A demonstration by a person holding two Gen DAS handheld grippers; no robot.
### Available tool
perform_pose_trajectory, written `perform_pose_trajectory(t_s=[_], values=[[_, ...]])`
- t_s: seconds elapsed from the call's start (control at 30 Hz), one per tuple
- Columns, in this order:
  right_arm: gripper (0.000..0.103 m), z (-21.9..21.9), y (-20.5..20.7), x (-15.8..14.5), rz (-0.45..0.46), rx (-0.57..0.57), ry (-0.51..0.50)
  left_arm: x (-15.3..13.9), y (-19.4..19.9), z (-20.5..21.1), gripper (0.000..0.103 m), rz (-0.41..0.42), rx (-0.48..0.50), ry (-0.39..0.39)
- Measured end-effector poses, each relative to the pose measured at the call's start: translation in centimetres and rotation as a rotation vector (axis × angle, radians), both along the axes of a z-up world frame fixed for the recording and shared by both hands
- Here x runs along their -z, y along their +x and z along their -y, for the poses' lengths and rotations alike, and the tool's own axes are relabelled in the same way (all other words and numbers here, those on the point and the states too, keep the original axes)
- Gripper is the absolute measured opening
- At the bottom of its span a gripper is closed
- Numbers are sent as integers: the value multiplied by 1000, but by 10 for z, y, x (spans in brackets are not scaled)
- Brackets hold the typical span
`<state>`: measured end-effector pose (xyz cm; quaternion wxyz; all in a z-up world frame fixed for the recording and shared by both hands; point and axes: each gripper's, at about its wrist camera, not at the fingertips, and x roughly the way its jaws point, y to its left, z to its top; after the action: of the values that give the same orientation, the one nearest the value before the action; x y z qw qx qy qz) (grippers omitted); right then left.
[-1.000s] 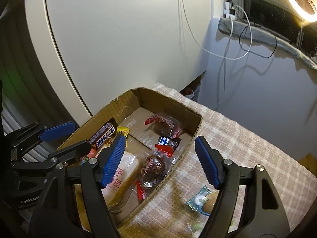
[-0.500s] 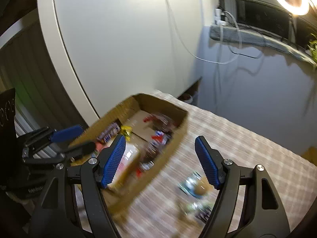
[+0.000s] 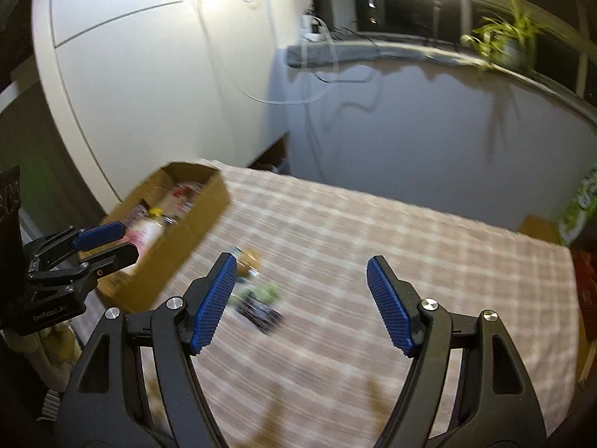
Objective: Organize snacks
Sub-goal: 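Move both grippers back toward the black packet and pink candy, then grasp the black candy packet with the left gripper while the right grasps the pink candy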
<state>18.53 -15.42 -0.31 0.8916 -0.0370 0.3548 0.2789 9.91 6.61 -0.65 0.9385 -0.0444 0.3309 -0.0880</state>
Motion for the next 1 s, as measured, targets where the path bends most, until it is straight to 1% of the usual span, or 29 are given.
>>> perform_pose_trajectory(t_s=[0.07,0.17,0.3,0.4,0.5,0.57,0.67,0.73,0.83,0.9,0.93,0.97,1.0], values=[[75,13,3,10,-20,23,-20,13,7,10,48,-33,36,-20],[75,27,9,25,-35,47,-54,34,17,23,48,-84,84,-23],[75,43,19,50,-68,76,-98,62,25,29,48,-175,110,-53],[72,47,25,63,-81,74,-115,68,27,31,48,-215,125,-59],[71,50,36,77,-102,71,-117,72,32,33,48,-257,119,-90],[68,51,44,84,-122,69,-112,76,36,36,48,-286,119,-102],[68,53,51,90,-134,64,-111,81,44,42,48,-306,108,-90],[68,55,55,93,-137,60,-116,85,50,45,46,-326,99,-91],[68,56,59,97,-145,47,-113,85,56,49,46,-329,93,-88],[64,56,62,99,-147,37,-114,85,63,53,46,-326,83,-76],[59,56,63,100,-148,31,-114,86,66,56,46,-324,79,-68],[57,56,64,101,-152,26,-112,85,68,59,46,-320,76,-53],[57,55,66,102,-154,22,-111,85,72,64,46,-314,75,-29]])
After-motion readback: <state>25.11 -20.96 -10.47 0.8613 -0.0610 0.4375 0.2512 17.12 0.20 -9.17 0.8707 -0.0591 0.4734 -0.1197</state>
